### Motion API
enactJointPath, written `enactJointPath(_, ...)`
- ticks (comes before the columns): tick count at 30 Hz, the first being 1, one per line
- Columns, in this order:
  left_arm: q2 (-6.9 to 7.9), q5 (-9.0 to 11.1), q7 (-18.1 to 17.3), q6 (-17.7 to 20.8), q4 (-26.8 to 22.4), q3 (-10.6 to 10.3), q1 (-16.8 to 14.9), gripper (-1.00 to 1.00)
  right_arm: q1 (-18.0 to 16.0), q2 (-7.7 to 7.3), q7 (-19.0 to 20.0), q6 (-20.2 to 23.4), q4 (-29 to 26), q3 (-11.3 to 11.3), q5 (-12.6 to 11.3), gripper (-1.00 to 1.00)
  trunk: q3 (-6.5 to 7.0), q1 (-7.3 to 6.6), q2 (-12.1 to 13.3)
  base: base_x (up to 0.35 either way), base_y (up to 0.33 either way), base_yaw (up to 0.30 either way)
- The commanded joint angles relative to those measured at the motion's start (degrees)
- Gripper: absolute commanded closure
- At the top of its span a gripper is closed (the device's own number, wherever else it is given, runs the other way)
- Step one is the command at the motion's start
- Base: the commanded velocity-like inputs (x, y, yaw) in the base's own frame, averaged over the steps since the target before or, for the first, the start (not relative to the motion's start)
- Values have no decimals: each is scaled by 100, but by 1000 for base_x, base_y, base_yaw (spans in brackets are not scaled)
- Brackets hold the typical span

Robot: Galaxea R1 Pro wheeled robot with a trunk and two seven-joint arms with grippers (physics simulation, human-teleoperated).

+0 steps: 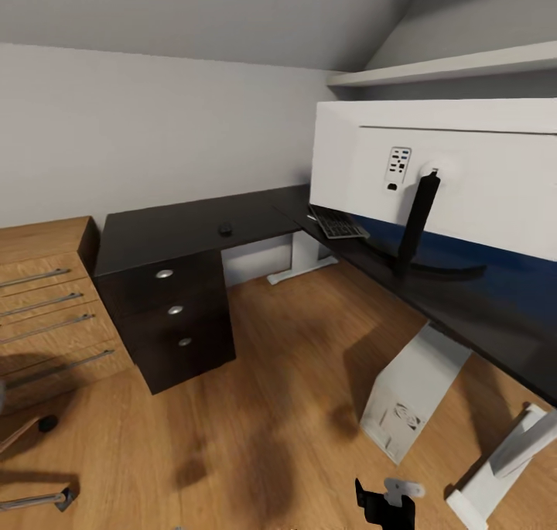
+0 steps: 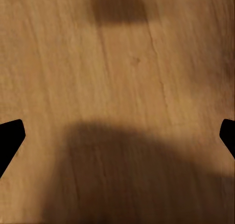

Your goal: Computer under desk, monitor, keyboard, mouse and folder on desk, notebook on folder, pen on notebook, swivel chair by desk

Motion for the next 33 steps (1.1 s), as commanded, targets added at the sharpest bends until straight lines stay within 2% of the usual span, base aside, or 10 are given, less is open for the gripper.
enactJointPath(1,0,16,19,-15,2,-24,-2,-100,-6,1,13,-26,11,-22,-23,-100,4,-2,-2,-110,285,-110)
enactJointPath(11,0,14,16,-53,8,-24,-2,-100,-6,-6,13,-30,11,-22,-31,-100,84,-2,-2,-33,320,-132)
enactJointPath(17,-7,8,20,-292,135,-24,-2,-100,-6,-11,13,-37,11,-22,-32,-100,118,-2,-2,168,252,-207)
enactJointPath(23,-9,7,22,-442,219,-28,-2,-100,-6,-67,13,-39,11,-27,-39,-100,127,-2,-2,193,61,-261)
enactJointPath(33,-9,7,23,-464,238,-28,-2,-100,-6,-89,13,-39,11,-34,-41,-100,129,-2,-2,35,8,-273)
